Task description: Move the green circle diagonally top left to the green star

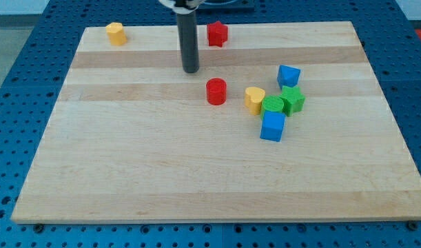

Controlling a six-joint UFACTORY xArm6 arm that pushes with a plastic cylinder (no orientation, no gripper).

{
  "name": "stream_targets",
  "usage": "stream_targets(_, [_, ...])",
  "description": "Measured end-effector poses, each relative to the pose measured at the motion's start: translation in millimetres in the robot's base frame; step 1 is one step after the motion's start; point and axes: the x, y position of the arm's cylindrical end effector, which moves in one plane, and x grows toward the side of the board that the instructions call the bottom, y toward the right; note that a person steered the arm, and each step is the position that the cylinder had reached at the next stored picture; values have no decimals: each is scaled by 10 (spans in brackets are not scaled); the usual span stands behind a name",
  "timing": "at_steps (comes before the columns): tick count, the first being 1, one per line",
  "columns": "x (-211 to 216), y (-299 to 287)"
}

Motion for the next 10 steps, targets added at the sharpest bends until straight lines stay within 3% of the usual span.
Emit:
stream_targets(2, [719,-102])
stream_targets(5, [1823,735])
stream_targets(8, [1866,1885])
stream_targets(10, [1526,1961])
